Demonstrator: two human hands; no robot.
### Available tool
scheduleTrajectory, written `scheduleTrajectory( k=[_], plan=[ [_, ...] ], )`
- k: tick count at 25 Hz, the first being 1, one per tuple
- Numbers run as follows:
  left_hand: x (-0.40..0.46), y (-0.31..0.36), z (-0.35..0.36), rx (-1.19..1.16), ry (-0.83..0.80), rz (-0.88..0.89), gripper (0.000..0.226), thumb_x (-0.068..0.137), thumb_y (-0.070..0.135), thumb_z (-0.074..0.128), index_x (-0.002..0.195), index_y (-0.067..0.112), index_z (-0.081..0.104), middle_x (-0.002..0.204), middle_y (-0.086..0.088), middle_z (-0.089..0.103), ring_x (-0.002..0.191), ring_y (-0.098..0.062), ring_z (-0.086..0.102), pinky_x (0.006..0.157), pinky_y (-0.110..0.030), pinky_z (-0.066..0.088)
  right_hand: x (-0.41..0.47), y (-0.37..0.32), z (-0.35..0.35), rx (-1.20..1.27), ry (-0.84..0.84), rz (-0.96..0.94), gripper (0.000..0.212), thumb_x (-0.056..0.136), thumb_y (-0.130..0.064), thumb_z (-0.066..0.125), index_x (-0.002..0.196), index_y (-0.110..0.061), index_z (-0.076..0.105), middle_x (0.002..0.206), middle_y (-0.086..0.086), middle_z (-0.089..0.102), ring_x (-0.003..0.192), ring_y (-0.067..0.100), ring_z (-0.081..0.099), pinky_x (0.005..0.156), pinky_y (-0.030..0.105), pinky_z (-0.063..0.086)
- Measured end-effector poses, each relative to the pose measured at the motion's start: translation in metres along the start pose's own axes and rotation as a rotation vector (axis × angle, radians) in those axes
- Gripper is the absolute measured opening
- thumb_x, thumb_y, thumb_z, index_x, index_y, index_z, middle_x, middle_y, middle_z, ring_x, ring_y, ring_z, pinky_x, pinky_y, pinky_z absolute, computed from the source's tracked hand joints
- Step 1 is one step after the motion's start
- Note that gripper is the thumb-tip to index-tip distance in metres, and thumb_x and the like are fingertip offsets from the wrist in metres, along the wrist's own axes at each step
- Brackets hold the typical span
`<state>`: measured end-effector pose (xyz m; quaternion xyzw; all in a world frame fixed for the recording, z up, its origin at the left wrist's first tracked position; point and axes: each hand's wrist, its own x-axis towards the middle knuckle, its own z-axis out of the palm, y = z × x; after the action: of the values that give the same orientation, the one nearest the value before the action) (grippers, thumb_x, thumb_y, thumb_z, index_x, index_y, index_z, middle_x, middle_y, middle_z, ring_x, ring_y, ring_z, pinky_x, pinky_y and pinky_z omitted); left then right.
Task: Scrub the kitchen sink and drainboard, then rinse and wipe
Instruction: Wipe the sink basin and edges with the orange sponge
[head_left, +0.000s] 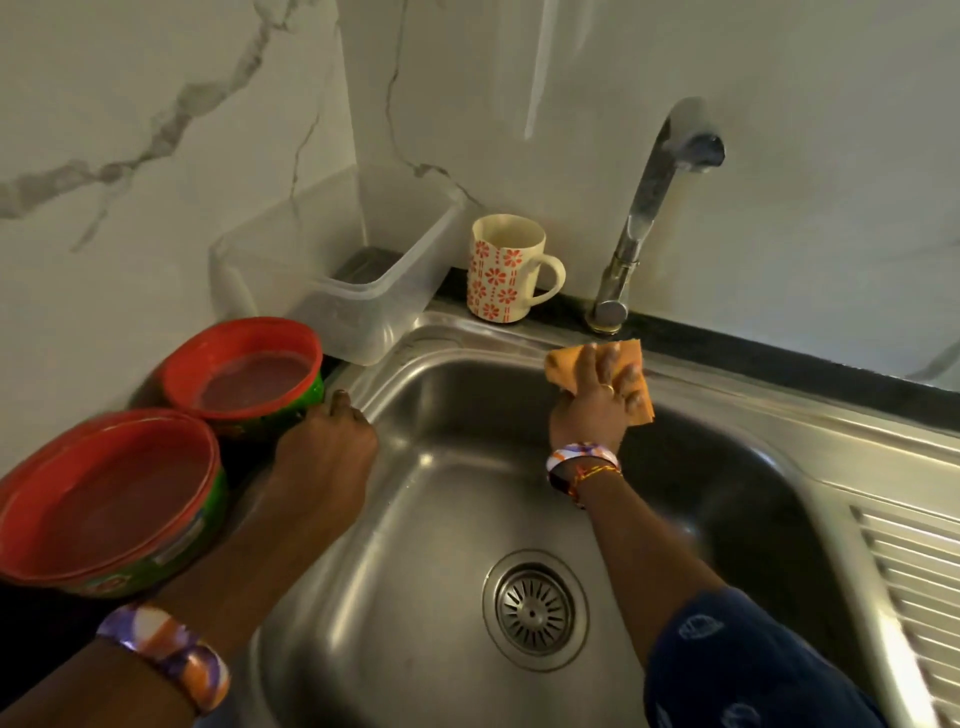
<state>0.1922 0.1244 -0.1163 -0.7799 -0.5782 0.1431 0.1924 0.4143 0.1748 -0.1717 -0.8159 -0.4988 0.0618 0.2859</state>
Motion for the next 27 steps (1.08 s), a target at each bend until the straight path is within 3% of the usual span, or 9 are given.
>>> scheduleTrajectory(
  k=[5,10,14,17,21,25,27],
  plan=[
    [0.002,-0.004,0.006,0.078,0.014,0.036,0.028,0.095,0.024,0.048,0.12,0.015,0.055,0.138,-0.011,0.046,0.116,-0.019,0.054,0.085,-0.024,0.045,-0.007,-0.049,0.021,0.074,-0.093,-0.115,0.061,0.088,0.0,0.045,0.145,-0.019,0.034,0.157,0.009,0.018,0.146,0.032,0.001,0.12,0.045,0.003],
    [0.005,-0.003,0.005,0.098,-0.072,0.078,0.036,0.091,0.01,0.046,0.127,0.004,0.05,0.147,-0.027,0.03,0.126,-0.031,0.045,0.097,-0.032,0.042,-0.01,-0.088,0.031,0.123,-0.228,-0.254,0.049,0.094,-0.01,0.044,0.142,-0.015,0.038,0.155,0.009,0.024,0.146,0.029,0.011,0.119,0.042,0.007],
    [0.003,-0.005,0.001,0.027,-0.099,0.057,0.037,0.092,0.01,0.047,0.129,0.005,0.048,0.148,-0.025,0.029,0.124,-0.031,0.045,0.092,-0.03,0.044,-0.009,-0.111,0.045,0.067,-0.288,-0.357,0.05,0.095,-0.035,0.044,0.141,-0.015,0.039,0.152,0.011,0.029,0.143,0.031,0.017,0.118,0.045,0.008],
    [0.003,-0.004,-0.002,-0.009,-0.134,0.053,0.039,0.092,0.007,0.047,0.13,0.003,0.047,0.147,-0.027,0.029,0.124,-0.033,0.044,0.092,-0.031,0.045,-0.004,-0.113,0.057,0.008,-0.294,-0.392,0.053,0.095,-0.047,0.038,0.142,-0.022,0.038,0.154,0.004,0.026,0.144,0.031,0.011,0.117,0.051,0.001],
    [-0.001,-0.007,-0.011,-0.002,-0.096,0.012,0.024,0.082,0.013,0.065,0.106,0.011,0.066,0.116,-0.016,0.059,0.102,-0.026,0.057,0.071,-0.024,0.049,0.0,-0.12,0.064,0.059,-0.248,-0.308,0.042,0.095,-0.04,0.042,0.136,-0.029,0.045,0.154,-0.006,0.025,0.146,0.029,-0.002,0.11,0.057,-0.014],
    [0.004,-0.009,-0.014,-0.048,-0.111,0.16,0.03,0.09,0.003,0.048,0.119,0.006,0.054,0.123,-0.014,0.052,0.111,-0.026,0.051,0.059,-0.019,0.032,-0.004,-0.122,0.072,0.186,-0.162,-0.284,0.041,0.095,-0.026,0.046,0.136,-0.027,0.047,0.152,-0.002,0.032,0.146,0.019,0.011,0.114,0.046,-0.008],
    [0.002,-0.015,-0.015,-0.103,-0.063,0.146,0.031,0.091,0.002,0.048,0.121,0.008,0.054,0.127,-0.012,0.05,0.11,-0.025,0.054,0.065,-0.02,0.041,-0.003,-0.12,0.073,0.228,-0.134,-0.282,0.04,0.093,-0.025,0.048,0.133,-0.025,0.05,0.149,0.002,0.038,0.143,0.017,0.022,0.115,0.038,-0.002]
  ],
)
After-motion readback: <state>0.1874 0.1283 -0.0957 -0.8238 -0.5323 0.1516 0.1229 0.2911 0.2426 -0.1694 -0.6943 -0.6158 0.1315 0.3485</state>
